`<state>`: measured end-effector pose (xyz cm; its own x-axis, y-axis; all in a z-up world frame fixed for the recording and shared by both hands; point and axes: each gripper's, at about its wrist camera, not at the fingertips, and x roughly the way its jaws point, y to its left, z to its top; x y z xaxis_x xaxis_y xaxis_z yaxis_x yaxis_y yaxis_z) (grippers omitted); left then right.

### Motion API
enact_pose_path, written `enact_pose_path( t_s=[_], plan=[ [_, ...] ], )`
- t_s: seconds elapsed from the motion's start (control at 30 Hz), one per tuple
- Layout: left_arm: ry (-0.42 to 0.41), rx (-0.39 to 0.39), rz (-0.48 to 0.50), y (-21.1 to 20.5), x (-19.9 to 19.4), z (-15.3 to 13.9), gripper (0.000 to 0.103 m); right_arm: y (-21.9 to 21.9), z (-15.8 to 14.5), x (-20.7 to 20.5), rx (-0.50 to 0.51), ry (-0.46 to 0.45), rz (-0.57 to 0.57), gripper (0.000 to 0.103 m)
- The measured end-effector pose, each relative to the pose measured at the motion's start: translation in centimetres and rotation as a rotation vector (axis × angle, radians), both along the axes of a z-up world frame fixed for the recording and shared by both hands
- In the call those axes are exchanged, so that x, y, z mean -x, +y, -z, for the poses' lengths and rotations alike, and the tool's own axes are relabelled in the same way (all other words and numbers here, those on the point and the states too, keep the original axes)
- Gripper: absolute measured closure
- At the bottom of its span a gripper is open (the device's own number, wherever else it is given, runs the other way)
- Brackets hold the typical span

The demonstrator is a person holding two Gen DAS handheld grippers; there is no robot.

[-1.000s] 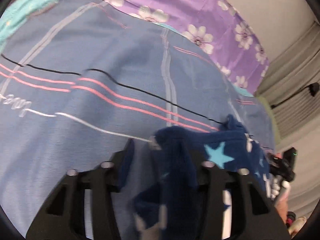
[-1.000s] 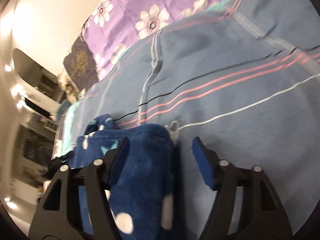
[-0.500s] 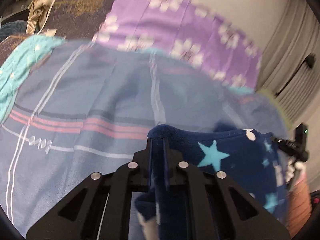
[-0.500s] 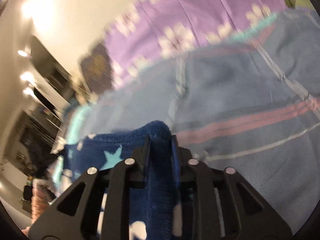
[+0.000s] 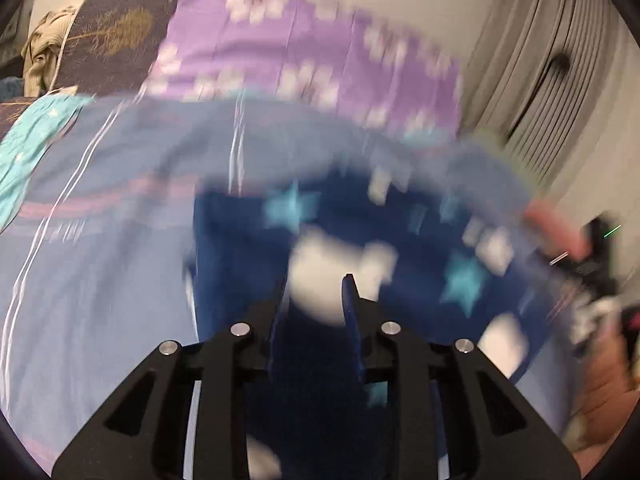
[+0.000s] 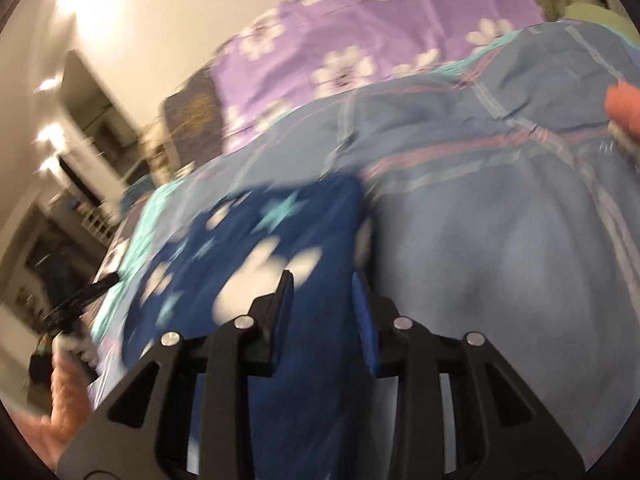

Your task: Fold small clothes

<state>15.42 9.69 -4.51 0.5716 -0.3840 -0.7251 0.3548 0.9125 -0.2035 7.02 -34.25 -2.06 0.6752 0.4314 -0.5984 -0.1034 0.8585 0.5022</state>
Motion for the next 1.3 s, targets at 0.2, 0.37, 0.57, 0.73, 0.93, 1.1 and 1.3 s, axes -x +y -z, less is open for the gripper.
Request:
enact_pose_path(
  t_s=[0.2, 0.37, 0.57, 0.73, 0.93, 1.1, 1.3],
  plan=[
    [-0.030, -0.144, -0.056, -1.5, 2.7, 1.7, 0.075, 0.1, 4.8, 2.9, -0.038, 0.169, 0.037, 0.059],
    [-0.138, -0.194, 0.062, -7.4, 5.6, -2.8, 0.075, -4.1, 1.5, 3.7, -0.063, 0.046, 0.133, 0.060],
    [-0.082, -0.127, 0.400, -21.1, 9.1, -3.0, 0.074, -6.8, 2.9, -1.9, -0.054, 0.139, 0.104, 0.084],
    [-0.088, -0.230, 0.583, -30.9, 12.6, -0.9, 0.070, -5.3, 4.1, -6.2, -0.046, 0.194, -0.052, 0.071],
    [-0.097, -0.396, 0.577, -35.0, 13.1, 1.6, 0.052, -4.7, 5.0, -8.5, -0.036, 0.226, -0.117, 0.056],
    [-0.081, -0.439, 0.558, -36.0, 12.9, 2.9, 0.040, -5.4, 5.2, -9.3, -0.156, 0.212, -0.155, 0.054],
    [-0.067, -0.442, 0.556, -35.7, 12.6, 4.0, 0.039, -5.1, 5.2, -9.0, -0.205, 0.148, -0.208, 0.053]
  ],
)
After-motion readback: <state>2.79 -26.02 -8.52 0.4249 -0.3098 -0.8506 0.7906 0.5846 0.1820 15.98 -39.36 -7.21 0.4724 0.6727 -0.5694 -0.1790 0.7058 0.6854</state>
